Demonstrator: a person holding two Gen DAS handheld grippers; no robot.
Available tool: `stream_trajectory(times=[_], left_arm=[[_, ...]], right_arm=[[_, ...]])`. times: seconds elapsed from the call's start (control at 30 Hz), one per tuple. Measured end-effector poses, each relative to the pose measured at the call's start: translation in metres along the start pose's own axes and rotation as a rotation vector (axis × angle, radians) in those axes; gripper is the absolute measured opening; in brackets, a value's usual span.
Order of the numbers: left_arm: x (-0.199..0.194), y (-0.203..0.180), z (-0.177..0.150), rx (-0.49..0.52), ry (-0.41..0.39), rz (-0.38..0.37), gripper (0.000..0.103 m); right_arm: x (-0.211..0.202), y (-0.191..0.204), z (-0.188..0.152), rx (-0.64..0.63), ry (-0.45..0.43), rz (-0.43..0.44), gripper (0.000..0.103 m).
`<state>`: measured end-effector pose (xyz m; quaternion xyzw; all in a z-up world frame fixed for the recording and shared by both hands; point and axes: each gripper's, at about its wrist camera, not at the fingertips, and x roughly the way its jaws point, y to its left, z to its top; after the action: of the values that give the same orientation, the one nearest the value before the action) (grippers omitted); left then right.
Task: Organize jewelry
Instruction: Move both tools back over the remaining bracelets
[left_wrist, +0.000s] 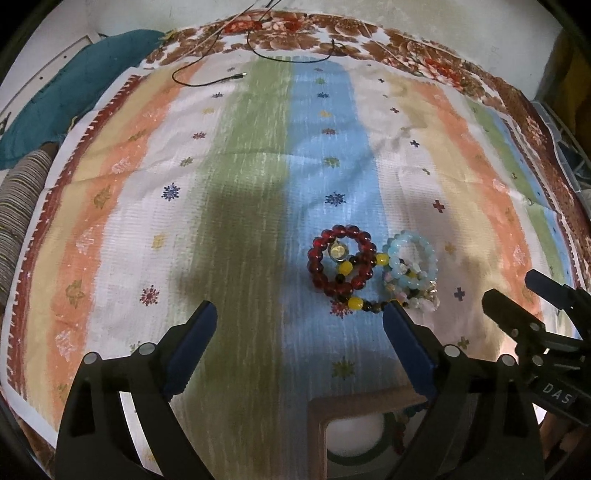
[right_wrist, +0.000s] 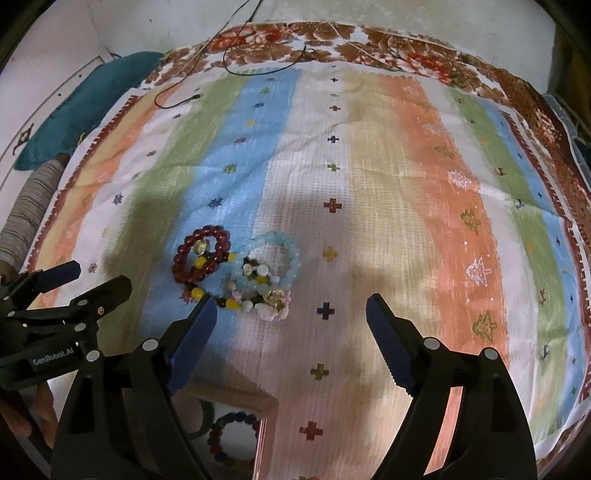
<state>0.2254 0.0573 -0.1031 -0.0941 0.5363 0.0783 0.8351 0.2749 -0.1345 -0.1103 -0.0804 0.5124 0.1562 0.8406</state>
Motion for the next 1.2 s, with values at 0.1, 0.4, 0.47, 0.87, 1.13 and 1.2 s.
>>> stream_trajectory(times=[0.1,0.4,0.47,0.87,1.13,1.2], left_arm=[[0.007,0.003,0.004,-0.003,0.006,0.005,0.09],[0.026,0.007,0.011,-0.002,0.029,0.011,0.09],[0.028,0.006,0.012,-0.002,0.03,0.006,0.09],[0.046,0.006,0.018,0.011,0.043,-0.014,0.09],[0.062,0.013,0.022,-0.002,0.077,0.008,0.09],[0.064,0.013,0.022,0.003,0.081,0.007,0.09]], right_arm=[[0.006,-0.003,0.004,0.016,-0.001,0.001,0.083],[0.026,-0.014,0.011,0.066,0.033,0.016,0.083],[0.031,-0.016,0.012,0.068,0.04,0.011,0.083],[0.041,-0.019,0.021,0.089,0.031,-0.014,0.083],[0.055,-0.019,0.023,0.092,0.041,-0.022,0.083],[0.057,-0.018,0.025,0.093,0.046,-0.012,0.083]])
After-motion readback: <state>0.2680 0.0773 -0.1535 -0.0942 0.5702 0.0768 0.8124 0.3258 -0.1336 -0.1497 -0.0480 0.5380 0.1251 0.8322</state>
